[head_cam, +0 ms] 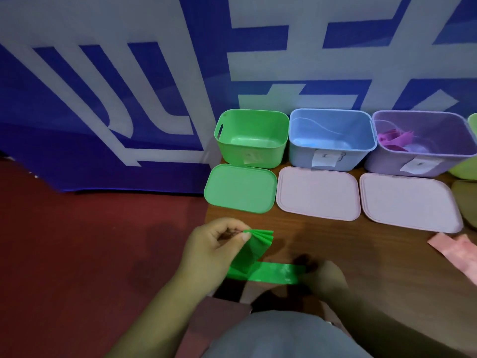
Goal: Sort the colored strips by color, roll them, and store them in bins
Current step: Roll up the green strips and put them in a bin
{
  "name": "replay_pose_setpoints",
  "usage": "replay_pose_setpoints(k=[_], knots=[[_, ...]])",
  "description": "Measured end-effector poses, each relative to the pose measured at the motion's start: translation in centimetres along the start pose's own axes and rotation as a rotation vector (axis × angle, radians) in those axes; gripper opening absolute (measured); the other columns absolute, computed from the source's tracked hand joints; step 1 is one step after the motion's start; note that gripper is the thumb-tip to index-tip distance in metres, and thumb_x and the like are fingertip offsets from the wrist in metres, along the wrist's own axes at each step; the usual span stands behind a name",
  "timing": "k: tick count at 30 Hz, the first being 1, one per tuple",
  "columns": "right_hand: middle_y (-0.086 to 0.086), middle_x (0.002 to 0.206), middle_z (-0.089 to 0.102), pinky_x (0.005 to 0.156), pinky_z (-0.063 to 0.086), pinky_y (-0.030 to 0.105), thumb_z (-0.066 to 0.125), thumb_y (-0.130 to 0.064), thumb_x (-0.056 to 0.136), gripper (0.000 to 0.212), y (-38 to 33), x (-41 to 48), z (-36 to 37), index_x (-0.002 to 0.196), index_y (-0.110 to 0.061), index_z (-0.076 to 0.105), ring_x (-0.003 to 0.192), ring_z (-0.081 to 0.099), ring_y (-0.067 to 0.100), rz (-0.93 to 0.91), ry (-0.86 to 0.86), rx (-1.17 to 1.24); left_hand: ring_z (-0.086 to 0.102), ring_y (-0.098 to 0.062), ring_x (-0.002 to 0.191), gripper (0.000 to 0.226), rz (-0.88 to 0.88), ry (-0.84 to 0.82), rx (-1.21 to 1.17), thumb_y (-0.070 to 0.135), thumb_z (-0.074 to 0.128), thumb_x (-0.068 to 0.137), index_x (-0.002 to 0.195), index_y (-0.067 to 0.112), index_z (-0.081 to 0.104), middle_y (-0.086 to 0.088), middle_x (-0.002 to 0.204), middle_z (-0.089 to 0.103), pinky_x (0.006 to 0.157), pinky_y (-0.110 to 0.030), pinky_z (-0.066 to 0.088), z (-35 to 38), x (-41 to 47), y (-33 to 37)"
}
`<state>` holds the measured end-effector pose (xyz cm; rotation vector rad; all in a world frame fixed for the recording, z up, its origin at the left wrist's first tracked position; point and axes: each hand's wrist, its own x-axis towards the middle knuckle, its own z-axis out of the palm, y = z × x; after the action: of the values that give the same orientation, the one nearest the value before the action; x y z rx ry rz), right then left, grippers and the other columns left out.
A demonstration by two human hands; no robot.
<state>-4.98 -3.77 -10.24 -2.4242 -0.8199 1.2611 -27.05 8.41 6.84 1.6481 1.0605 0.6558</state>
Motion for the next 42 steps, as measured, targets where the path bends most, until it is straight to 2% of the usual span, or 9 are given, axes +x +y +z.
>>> replay_pose_setpoints(k=[5, 10, 13, 16, 22, 29, 33, 39, 42], knots=[[-0.007, 0.082, 0.069, 0.073, 0.055, 0.027, 0.069, -0.019, 0.076, 0.024, -0.3, -0.3, 1.5, 0.098, -0.03, 0.072, 0.082, 0.07, 0.019, 0.003, 0.1, 0.004, 0.067, -0.007, 0.075, 0.017, -0.015, -0.071, 0.014, 0.009, 0.073, 0.086, 0.084, 0.026, 0.075, 0.005, 0.078, 0.074, 0.075, -0.042, 0.056, -0.4, 0.2, -1.0], [0.003, 0.082, 0.072, 0.074, 0.058, 0.039, 0.075, -0.013, 0.075, 0.012, -0.9, -1.0, 0.6, 0.082, -0.02, 0.068, 0.076, 0.069, 0.022, -0.002, 0.156, 0.186, 0.068, -0.007, 0.076, 0.016, -0.006, -0.109, -0.014, 0.014, 0.073, 0.081, 0.084, 0.03, 0.075, 0.005, 0.08, 0.075, 0.074, -0.027, 0.053, -0.9, 0.9, -1.3], [-0.001, 0.068, 0.072, 0.063, 0.055, 0.027, 0.076, -0.001, 0.071, 0.018, -2.8, -2.5, -1.2, 0.071, -0.018, 0.069, 0.06, 0.066, 0.006, -0.137, 0.155, 0.265, 0.069, -0.006, 0.076, 0.019, 0.017, -0.153, -0.016, 0.015, 0.075, 0.078, 0.084, 0.033, 0.076, 0.005, 0.08, 0.075, 0.074, -0.019, 0.052, -1.5, 1.5, -0.6], [0.002, 0.073, 0.075, 0.07, 0.057, 0.037, 0.073, 0.003, 0.07, 0.017, -5.5, -4.1, -3.7, 0.075, -0.014, 0.072, 0.067, 0.068, 0.012, -0.29, 0.118, 0.319, 0.068, -0.004, 0.075, 0.02, 0.056, -0.208, -0.051, 0.009, 0.077, 0.08, 0.084, 0.028, 0.077, 0.004, 0.081, 0.075, 0.072, -0.015, 0.05, -2.2, 2.1, 0.9], [0.001, 0.073, 0.072, 0.067, 0.053, 0.017, 0.072, 0.009, 0.08, 0.019, -12.3, -8.6, -8.6, 0.083, -0.009, 0.069, 0.067, 0.066, 0.007, -0.566, 0.133, 0.469, 0.066, -0.004, 0.072, 0.023, 0.138, -0.258, -0.056, -0.002, 0.078, 0.079, 0.078, 0.021, 0.078, 0.001, 0.077, 0.075, 0.069, -0.014, 0.049, -3.3, 2.5, 4.7], [0.006, 0.07, 0.071, 0.06, 0.051, 0.019, 0.077, 0.001, 0.076, 0.015, -17.7, -14.5, -12.7, 0.084, -0.007, 0.068, 0.064, 0.062, 0.016, -0.656, 0.045, 0.73, 0.07, -0.015, 0.079, 0.012, 0.286, -0.225, -0.064, 0.018, 0.075, 0.076, 0.087, 0.025, 0.077, 0.001, 0.082, 0.075, 0.075, -0.025, 0.055, -3.4, 2.3, 7.4], [0.011, 0.078, 0.074, 0.074, 0.052, 0.033, 0.079, -0.015, 0.064, 0.02, -18.8, -16.8, -13.5, 0.081, -0.015, 0.071, 0.073, 0.066, 0.02, -0.683, 0.002, 0.784, 0.071, -0.017, 0.085, 0.014, 0.335, -0.172, -0.153, 0.012, 0.075, 0.077, 0.088, 0.021, 0.076, 0.0, 0.086, 0.076, 0.079, -0.024, 0.054, -2.9, 2.2, 7.9], [0.01, 0.079, 0.075, 0.082, 0.051, 0.039, 0.078, -0.015, 0.063, 0.017, -19.5, -17.6, -13.9, 0.079, -0.019, 0.072, 0.074, 0.067, 0.019, -0.685, -0.032, 0.803, 0.072, -0.024, 0.087, 0.019, 0.368, -0.083, -0.23, 0.013, 0.075, 0.078, 0.089, 0.028, 0.077, -0.002, 0.089, 0.076, 0.08, -0.036, 0.057, -2.4, 2.1, 8.5], [0.011, 0.08, 0.075, 0.086, 0.051, 0.042, 0.078, -0.018, 0.063, 0.016, -19.7, -17.8, -13.9, 0.078, -0.023, 0.074, 0.076, 0.066, 0.02, -0.689, -0.027, 0.792, 0.072, -0.017, 0.083, 0.022, 0.376, -0.042, -0.283, 0.01, 0.075, 0.077, 0.09, 0.027, 0.075, -0.001, 0.086, 0.076, 0.078, -0.029, 0.057, -2.2, 2.0, 8.7]])
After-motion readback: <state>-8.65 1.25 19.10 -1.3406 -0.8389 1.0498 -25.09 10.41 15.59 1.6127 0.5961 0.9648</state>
